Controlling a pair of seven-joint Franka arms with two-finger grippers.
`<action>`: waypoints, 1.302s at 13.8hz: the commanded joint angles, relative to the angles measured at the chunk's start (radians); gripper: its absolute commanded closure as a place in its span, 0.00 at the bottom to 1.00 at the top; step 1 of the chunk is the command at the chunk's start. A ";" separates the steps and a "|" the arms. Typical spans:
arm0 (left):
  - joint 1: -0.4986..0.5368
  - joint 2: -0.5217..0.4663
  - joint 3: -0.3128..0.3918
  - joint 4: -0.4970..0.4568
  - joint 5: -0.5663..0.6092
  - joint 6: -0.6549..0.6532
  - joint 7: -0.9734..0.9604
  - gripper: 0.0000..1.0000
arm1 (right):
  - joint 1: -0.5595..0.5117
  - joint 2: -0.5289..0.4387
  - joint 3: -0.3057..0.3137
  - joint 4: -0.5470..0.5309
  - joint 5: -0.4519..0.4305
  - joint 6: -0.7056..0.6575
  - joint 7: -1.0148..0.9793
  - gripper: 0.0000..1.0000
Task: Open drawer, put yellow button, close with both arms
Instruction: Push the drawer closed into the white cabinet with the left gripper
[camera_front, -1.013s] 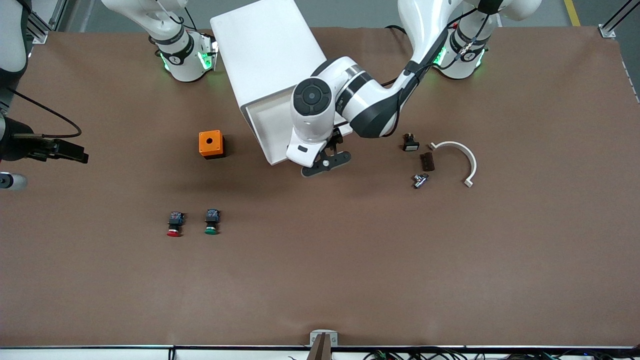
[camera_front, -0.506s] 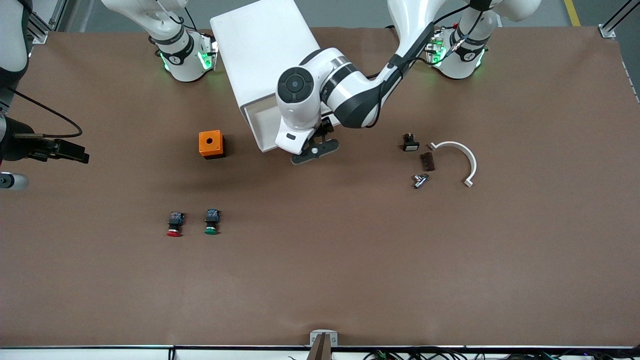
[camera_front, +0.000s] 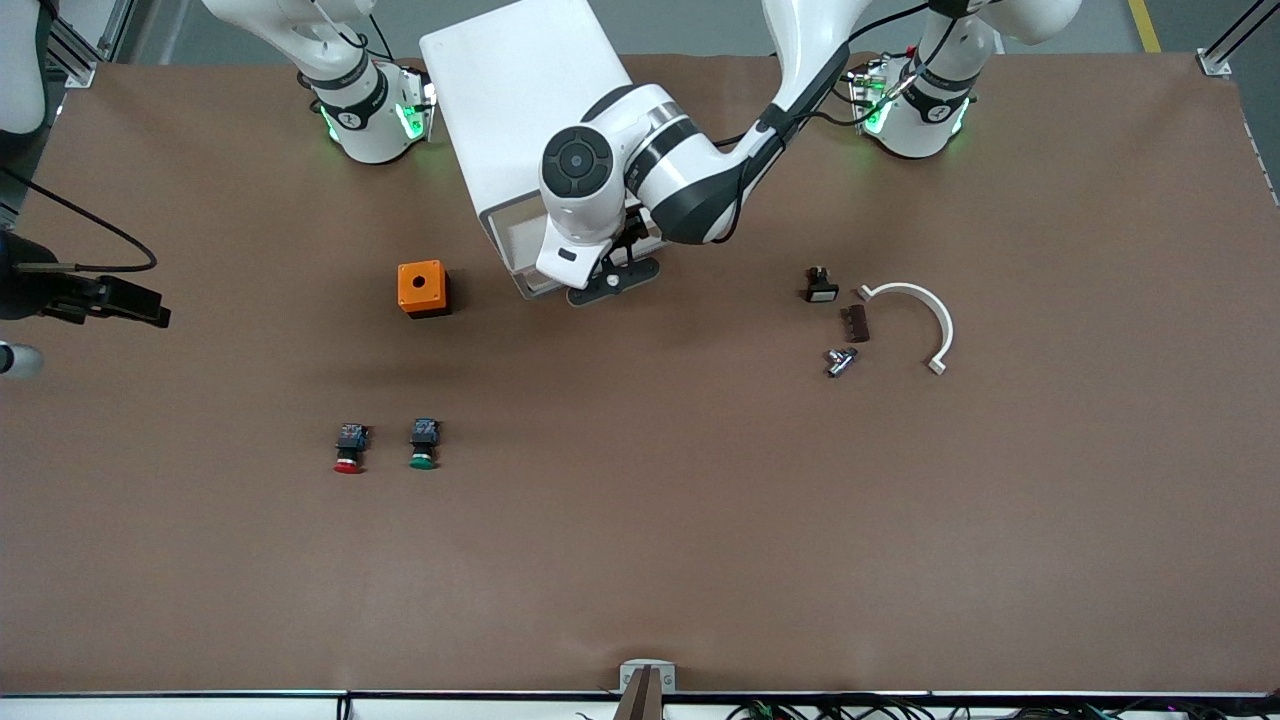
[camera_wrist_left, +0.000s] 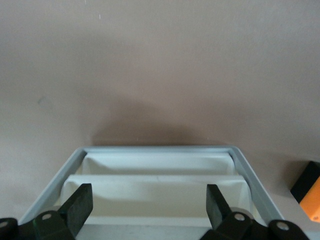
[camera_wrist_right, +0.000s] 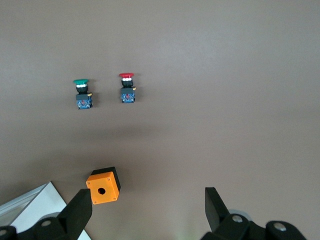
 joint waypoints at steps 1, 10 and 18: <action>-0.011 -0.020 0.002 -0.031 -0.072 -0.006 -0.028 0.00 | -0.035 -0.012 0.014 0.016 -0.011 -0.099 0.004 0.00; -0.016 -0.017 0.001 -0.062 -0.263 -0.026 -0.027 0.00 | -0.037 -0.194 0.020 -0.179 0.002 0.048 0.003 0.00; -0.012 -0.009 0.001 -0.077 -0.329 -0.026 -0.025 0.00 | -0.041 -0.323 0.022 -0.343 0.002 0.146 0.003 0.00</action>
